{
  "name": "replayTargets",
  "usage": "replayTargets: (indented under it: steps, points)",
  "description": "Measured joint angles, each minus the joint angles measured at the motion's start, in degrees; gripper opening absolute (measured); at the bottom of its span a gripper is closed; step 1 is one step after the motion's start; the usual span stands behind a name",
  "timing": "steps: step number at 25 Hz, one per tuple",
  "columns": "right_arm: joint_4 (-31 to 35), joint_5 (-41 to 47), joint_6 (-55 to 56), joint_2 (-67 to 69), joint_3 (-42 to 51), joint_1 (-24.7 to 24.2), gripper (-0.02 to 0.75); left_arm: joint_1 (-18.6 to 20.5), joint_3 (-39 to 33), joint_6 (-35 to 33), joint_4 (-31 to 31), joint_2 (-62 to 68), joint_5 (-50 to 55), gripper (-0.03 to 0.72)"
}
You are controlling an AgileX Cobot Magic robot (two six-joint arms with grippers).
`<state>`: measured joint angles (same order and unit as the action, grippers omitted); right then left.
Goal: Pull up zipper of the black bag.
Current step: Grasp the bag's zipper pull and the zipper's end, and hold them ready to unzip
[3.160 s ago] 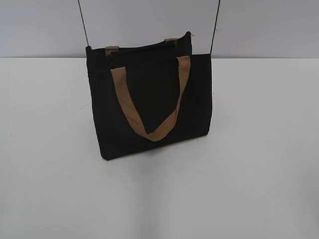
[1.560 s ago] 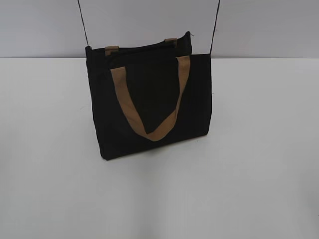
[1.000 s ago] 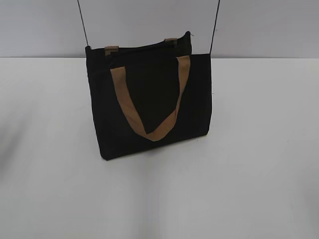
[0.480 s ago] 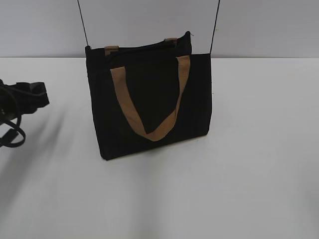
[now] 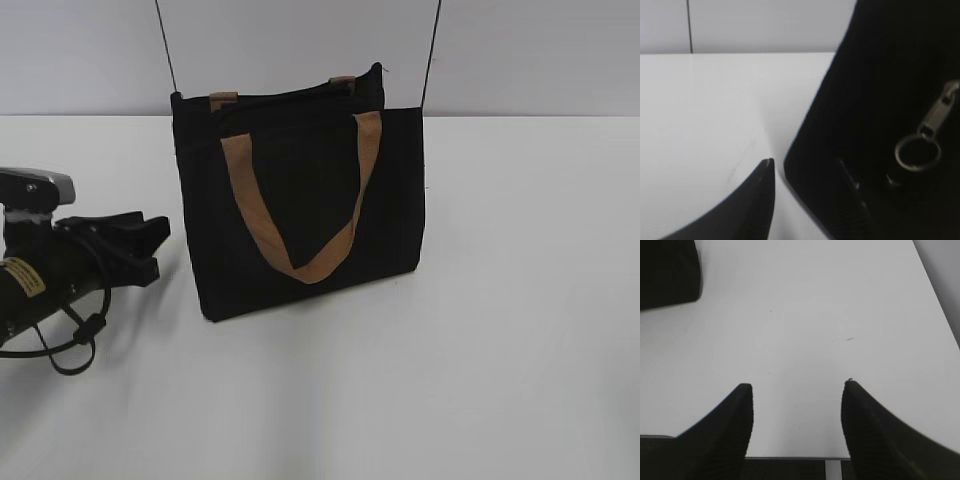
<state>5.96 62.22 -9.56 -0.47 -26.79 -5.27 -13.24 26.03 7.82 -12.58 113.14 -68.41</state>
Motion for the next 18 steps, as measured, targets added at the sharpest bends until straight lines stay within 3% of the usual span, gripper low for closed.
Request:
replayTargets:
  steps: [6,18]
  points:
    - [0.0,0.0,0.0,0.0,0.0,0.0,0.432,0.0,0.05,0.06,-9.27,3.38,-0.6,0.296]
    - [0.0,0.0,0.24,0.0,0.0,0.0,0.431,-2.85,5.3,0.36,-12.73,6.86,-0.9,0.296]
